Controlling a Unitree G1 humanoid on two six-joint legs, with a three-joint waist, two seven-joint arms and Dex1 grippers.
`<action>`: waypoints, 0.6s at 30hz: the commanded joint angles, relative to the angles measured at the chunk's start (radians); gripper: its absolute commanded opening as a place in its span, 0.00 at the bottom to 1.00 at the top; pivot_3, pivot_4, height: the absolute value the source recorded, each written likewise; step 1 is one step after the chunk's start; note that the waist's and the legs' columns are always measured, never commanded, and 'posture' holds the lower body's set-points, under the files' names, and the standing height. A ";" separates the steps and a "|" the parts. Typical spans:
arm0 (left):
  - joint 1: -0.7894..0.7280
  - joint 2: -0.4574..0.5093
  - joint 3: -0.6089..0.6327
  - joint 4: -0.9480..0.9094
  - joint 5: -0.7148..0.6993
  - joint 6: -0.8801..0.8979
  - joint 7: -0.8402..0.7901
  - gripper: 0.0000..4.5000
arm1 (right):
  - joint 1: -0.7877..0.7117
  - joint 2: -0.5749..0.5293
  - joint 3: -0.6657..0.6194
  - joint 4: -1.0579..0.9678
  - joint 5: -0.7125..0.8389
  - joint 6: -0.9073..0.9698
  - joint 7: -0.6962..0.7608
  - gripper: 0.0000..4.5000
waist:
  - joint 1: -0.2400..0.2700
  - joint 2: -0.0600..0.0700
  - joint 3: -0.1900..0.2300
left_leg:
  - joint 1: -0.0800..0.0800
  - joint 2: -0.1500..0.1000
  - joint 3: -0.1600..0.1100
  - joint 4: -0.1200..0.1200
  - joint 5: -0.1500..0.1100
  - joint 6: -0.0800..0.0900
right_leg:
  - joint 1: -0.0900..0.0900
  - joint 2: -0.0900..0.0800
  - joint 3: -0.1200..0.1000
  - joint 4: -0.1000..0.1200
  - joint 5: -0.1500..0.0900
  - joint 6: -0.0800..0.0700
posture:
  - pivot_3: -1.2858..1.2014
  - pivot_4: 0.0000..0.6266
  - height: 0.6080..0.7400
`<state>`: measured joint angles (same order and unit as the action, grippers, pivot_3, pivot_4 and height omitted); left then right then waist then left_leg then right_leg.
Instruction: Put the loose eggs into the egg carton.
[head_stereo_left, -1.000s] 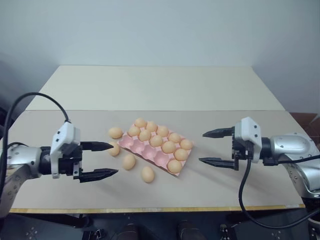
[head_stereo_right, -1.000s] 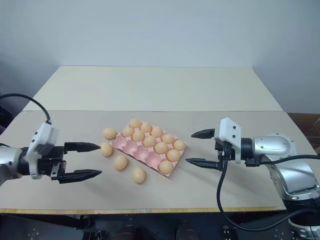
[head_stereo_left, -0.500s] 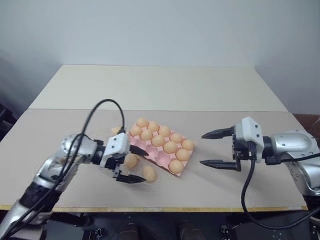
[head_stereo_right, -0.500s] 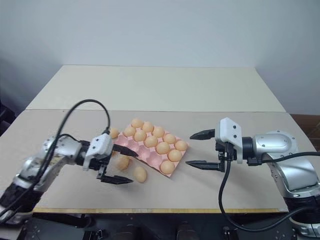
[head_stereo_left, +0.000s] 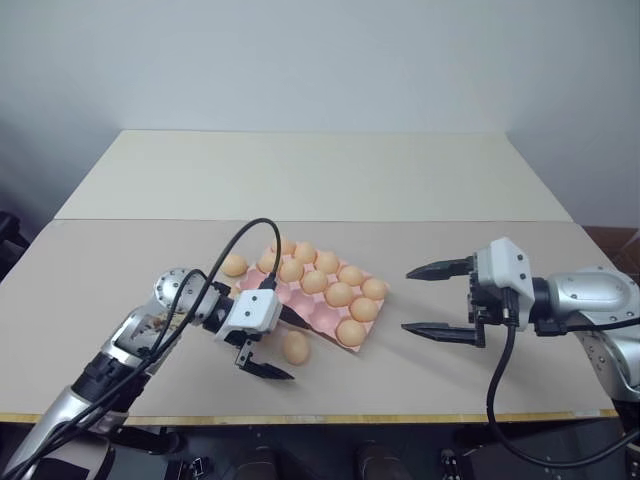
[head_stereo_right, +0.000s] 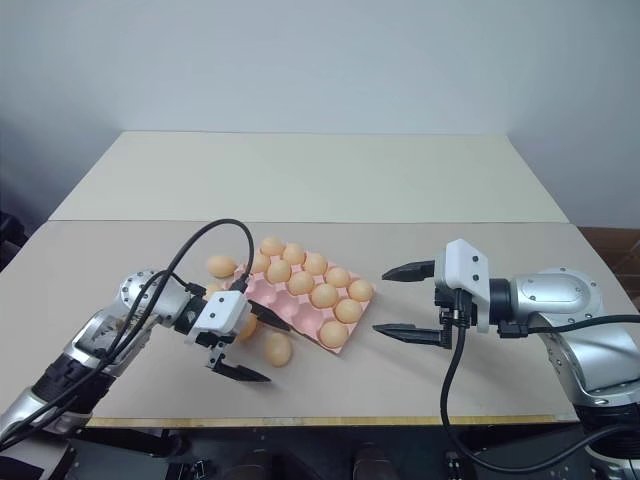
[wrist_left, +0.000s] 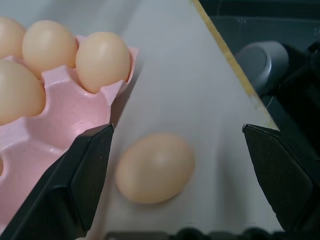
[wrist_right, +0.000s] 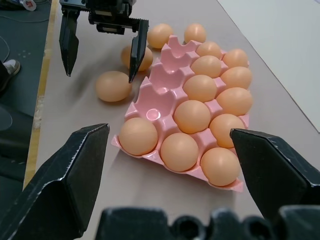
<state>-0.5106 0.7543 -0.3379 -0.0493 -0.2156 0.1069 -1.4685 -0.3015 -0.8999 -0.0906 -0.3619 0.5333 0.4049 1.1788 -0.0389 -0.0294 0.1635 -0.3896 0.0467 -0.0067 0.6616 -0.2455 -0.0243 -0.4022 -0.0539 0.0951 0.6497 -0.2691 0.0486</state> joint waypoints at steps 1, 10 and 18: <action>-0.023 -0.020 -0.017 0.017 0.033 -0.044 -0.002 1.00 | -0.010 -0.014 -0.033 -0.028 0.012 0.000 -0.010 1.00 | 0.001 0.000 0.000 | 0.000 0.000 0.000 0.000 0.000 0.000 | 0.000 0.000 0.000 0.000 0.000 0.000 | 0.52 0.24 1.00; -0.036 -0.049 -0.046 0.064 0.124 -0.081 0.024 1.00 | -0.014 -0.016 -0.031 -0.040 0.013 0.003 -0.030 1.00 | 0.000 0.000 0.000 | 0.000 0.000 0.000 0.000 0.000 0.000 | 0.000 0.000 0.000 0.000 0.000 0.000 | 0.52 0.24 1.00; -0.042 -0.062 -0.037 0.077 0.145 -0.096 0.042 0.50 | -0.016 -0.012 -0.030 -0.049 0.015 0.006 -0.049 1.00 | 0.002 0.000 0.000 | 0.000 0.000 0.000 0.000 0.000 0.000 | 0.000 0.000 0.000 0.000 0.000 0.000 | 0.52 0.24 1.00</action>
<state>-0.5385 0.6942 -0.3903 0.0397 -0.0629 0.0106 -1.4334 -0.3027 -0.9021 -0.0907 -0.3815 0.5332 0.4075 1.1364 -0.0365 -0.0294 0.1635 -0.3898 0.0467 -0.0069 0.6620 -0.2455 -0.0243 -0.4020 -0.0539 0.0950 0.6500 -0.2690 0.0488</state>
